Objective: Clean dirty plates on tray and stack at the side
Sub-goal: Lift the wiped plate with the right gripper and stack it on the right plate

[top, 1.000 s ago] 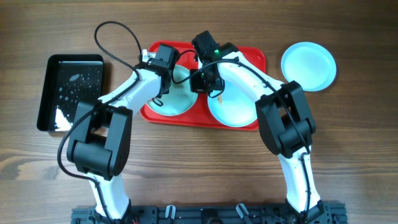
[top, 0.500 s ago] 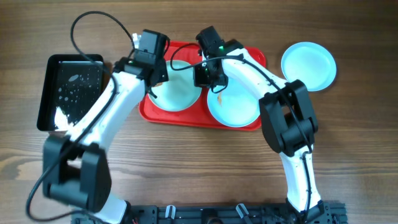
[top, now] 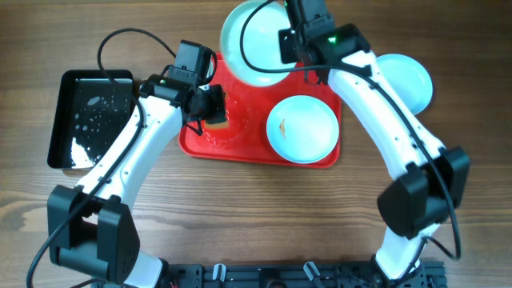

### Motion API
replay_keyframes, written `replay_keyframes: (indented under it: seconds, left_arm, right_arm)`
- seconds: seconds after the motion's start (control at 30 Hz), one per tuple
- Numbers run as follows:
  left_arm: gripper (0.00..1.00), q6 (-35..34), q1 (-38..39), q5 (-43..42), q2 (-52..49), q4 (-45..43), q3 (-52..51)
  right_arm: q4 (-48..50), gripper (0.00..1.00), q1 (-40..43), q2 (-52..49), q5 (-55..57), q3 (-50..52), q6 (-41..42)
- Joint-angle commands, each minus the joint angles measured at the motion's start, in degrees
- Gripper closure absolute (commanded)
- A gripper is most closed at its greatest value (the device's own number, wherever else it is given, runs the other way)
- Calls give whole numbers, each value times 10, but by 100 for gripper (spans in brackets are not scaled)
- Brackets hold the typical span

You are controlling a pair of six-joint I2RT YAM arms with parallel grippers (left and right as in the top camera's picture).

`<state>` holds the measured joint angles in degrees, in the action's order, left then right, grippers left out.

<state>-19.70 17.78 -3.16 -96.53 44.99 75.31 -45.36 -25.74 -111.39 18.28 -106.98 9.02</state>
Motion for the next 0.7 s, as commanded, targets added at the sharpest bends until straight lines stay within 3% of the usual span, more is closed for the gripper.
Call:
replay_keyframes:
  seconds: [0.0,0.23,0.47,0.67]
  left_arm:
    - [96,-7,0,-13,1,-8,7]
    - [96,-7,0,-13,-1,-10,7]
    - [96,-7,0,-13,-7,-12,7]
    - [96,-7,0,-14,-12,-19,7]
  right_arm:
    - [0,96,-28,5,195,-7,-106]
    - [36,96,-81,5,353,-6,-181]
    - [150,96,-109,5,540,-6,-292]
    - [177,96,-111,5,557,-6,-344]
